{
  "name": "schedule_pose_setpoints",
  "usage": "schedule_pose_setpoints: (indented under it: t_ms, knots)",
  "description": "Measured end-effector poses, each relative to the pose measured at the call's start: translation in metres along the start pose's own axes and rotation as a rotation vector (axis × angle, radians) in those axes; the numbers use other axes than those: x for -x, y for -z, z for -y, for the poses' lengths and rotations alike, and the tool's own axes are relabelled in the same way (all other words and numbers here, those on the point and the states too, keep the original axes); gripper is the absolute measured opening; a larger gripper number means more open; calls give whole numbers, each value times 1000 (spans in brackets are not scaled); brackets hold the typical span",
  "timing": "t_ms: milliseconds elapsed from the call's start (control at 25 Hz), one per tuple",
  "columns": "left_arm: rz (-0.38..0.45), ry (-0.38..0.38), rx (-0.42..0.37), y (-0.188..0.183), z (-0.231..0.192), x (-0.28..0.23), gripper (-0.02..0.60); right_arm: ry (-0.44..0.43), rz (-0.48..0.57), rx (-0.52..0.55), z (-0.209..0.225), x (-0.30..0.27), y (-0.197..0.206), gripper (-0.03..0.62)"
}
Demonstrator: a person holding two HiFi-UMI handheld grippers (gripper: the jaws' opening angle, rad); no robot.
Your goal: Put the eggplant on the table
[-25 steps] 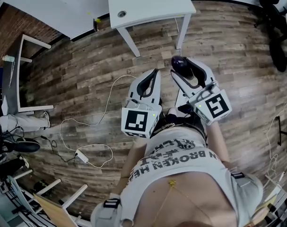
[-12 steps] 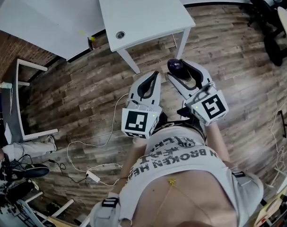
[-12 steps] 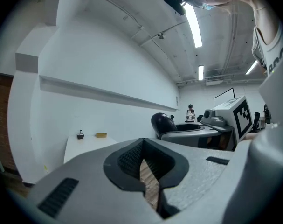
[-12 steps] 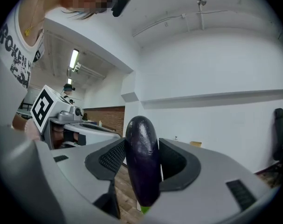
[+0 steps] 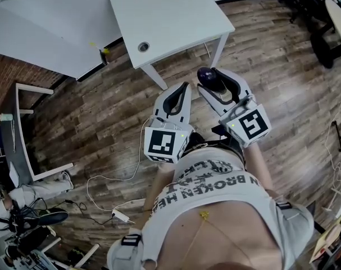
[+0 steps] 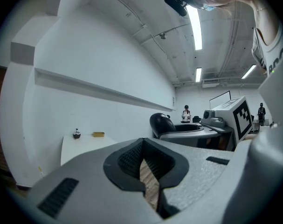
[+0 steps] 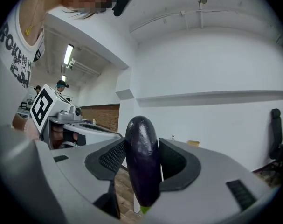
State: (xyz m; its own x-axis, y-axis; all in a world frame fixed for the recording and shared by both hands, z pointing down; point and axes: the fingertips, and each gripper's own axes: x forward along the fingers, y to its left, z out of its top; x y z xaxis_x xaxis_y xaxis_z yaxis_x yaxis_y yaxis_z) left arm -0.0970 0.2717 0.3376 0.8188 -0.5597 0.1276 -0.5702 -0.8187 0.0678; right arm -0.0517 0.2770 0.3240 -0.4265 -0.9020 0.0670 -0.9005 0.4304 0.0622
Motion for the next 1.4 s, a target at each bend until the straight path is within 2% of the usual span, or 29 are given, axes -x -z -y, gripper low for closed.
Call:
schedule_pose_setpoints:
  t_ms: [520, 800, 1400]
  knots:
    - [6, 2, 12, 5, -49, 2, 6, 43, -21, -18, -3, -43, 9, 221]
    - [-16, -13, 38, 10, -58, -18, 6, 16, -45, -22, 14, -57, 19, 221]
    - [-21, -75, 21, -20, -105, -129, 6, -97, -14, -50, 108, -137, 15, 221]
